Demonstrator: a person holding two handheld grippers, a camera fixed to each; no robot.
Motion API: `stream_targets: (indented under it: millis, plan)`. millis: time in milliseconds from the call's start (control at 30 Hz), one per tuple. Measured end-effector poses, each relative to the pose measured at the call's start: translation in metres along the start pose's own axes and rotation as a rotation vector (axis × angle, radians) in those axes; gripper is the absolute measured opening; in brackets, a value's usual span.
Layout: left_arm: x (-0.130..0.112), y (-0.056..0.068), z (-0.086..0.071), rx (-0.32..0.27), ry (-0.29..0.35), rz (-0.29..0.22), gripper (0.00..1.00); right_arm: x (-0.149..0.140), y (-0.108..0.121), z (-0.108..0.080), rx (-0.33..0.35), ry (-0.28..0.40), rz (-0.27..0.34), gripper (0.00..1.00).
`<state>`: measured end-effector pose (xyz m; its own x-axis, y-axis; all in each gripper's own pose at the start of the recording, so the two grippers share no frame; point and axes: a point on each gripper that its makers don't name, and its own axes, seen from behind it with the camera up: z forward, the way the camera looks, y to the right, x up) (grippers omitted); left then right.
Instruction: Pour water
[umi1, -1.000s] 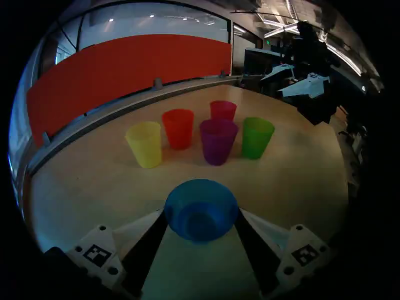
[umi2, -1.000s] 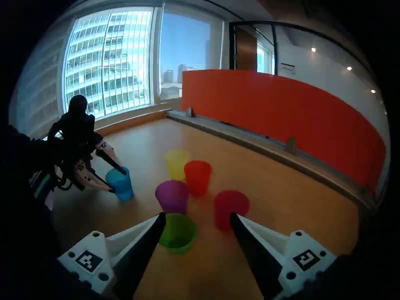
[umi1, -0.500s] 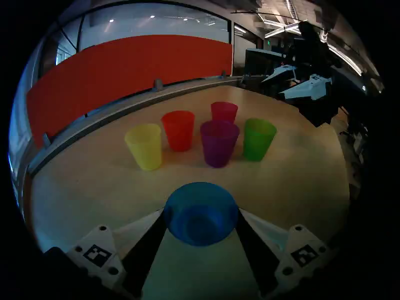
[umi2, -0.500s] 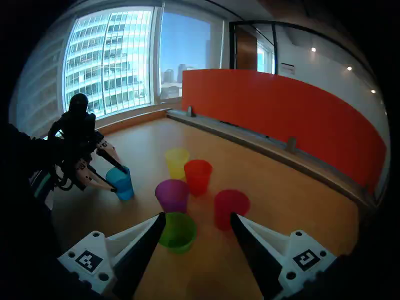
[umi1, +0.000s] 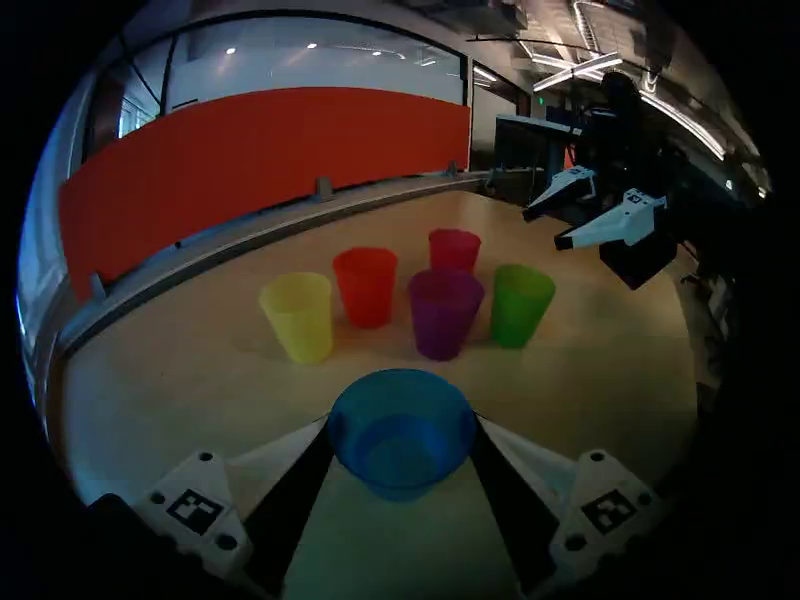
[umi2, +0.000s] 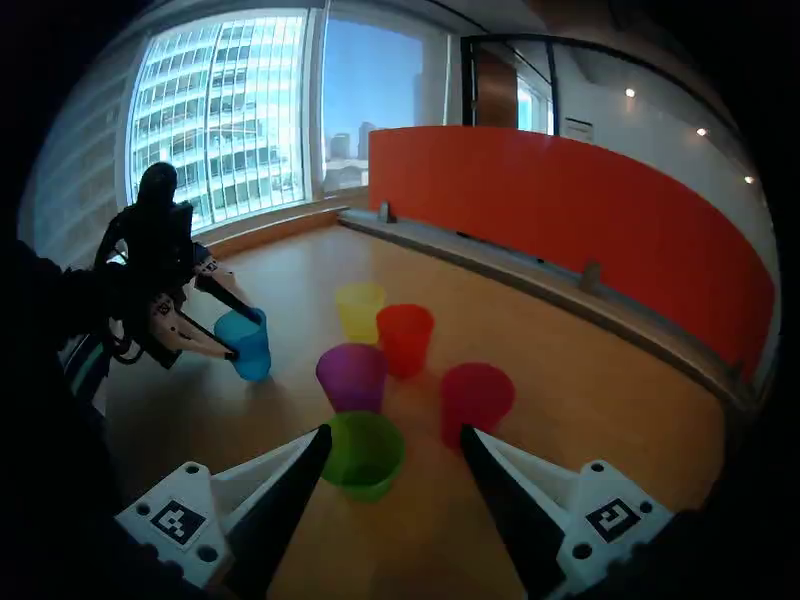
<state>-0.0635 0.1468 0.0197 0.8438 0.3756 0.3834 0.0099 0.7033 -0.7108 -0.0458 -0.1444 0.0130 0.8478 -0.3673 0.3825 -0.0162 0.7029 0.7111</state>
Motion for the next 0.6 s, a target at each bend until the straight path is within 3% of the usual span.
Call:
stream_targets:
  millis: [600]
  plan:
    - [0.052, -0.019, -0.015, 0.061, 0.145, -0.014, 0.89, -0.031, -0.021, 0.012, 0.026, -0.058, -0.018, 0.99]
